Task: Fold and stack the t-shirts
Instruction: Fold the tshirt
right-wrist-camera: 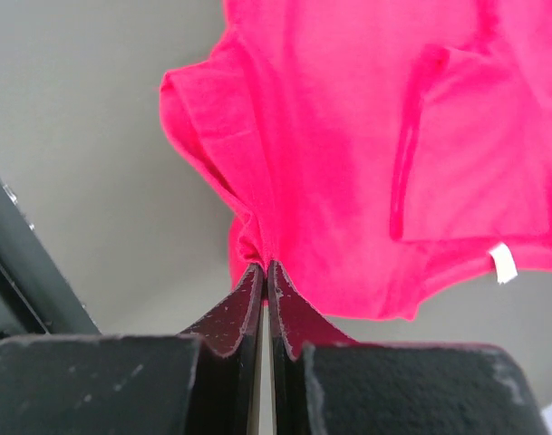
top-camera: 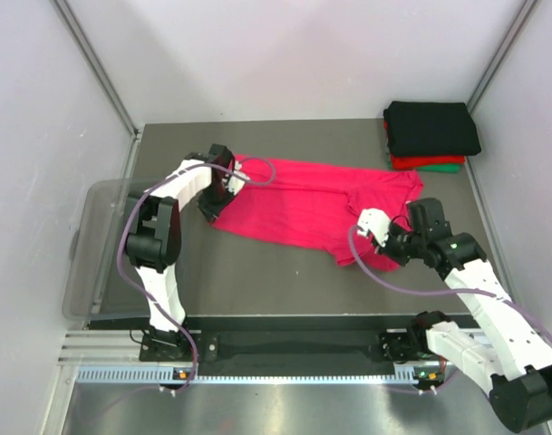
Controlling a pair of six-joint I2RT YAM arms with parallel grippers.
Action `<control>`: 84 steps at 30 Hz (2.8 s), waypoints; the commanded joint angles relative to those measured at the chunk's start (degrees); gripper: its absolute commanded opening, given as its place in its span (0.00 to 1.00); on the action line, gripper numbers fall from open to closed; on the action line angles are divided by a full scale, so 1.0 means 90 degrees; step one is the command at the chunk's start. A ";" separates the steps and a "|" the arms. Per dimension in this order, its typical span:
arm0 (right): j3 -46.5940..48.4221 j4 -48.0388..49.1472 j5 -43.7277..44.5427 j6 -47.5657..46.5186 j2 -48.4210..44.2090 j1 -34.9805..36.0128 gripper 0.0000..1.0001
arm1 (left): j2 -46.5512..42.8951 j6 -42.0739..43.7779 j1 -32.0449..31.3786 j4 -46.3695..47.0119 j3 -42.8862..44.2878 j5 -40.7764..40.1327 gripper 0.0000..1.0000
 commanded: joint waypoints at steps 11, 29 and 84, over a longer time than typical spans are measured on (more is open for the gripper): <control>0.1652 0.0461 0.0866 0.0353 0.0894 -0.0700 0.00 | -0.0045 0.0196 -0.0061 -0.0927 0.1728 -0.0192 0.00; 0.3127 0.1604 0.0779 0.0645 0.3608 -0.1619 0.00 | 0.1468 0.0225 -0.0139 -0.0068 0.3359 -0.0406 0.00; 0.3197 -0.0271 -0.0618 0.0470 0.5454 -0.2742 0.44 | 0.1283 -0.0614 -0.0110 0.1280 0.1972 0.0336 0.42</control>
